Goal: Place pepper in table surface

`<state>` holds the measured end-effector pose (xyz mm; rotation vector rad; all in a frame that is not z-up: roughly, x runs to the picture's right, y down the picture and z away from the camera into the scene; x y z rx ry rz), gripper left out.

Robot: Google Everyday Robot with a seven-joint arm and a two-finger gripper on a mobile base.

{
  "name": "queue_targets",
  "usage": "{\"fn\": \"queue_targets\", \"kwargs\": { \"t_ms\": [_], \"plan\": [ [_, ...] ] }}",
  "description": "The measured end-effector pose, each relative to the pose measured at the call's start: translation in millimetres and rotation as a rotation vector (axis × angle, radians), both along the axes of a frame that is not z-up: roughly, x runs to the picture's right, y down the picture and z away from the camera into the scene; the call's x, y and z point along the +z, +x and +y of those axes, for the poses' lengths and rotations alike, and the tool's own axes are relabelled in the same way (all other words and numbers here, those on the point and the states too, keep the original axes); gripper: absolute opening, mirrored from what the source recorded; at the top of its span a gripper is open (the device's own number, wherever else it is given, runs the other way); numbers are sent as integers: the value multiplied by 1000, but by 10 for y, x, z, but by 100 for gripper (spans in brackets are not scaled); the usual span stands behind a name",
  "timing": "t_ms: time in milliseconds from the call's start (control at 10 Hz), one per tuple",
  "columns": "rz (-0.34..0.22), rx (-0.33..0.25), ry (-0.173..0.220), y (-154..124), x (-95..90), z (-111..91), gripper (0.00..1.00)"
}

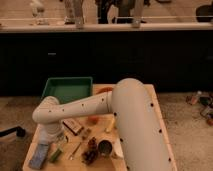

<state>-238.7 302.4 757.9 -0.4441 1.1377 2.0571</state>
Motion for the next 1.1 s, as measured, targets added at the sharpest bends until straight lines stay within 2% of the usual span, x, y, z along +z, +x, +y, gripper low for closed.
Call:
{"fn": "queue_targets", "kwargs": {
  "t_ms": [200, 900, 1100],
  "plan": [
    [-1, 0, 0, -3, -2, -1, 6],
    [0, 2, 0, 1, 1, -2, 76],
    [0, 1, -2, 1, 3, 4, 80]
  ]
}}
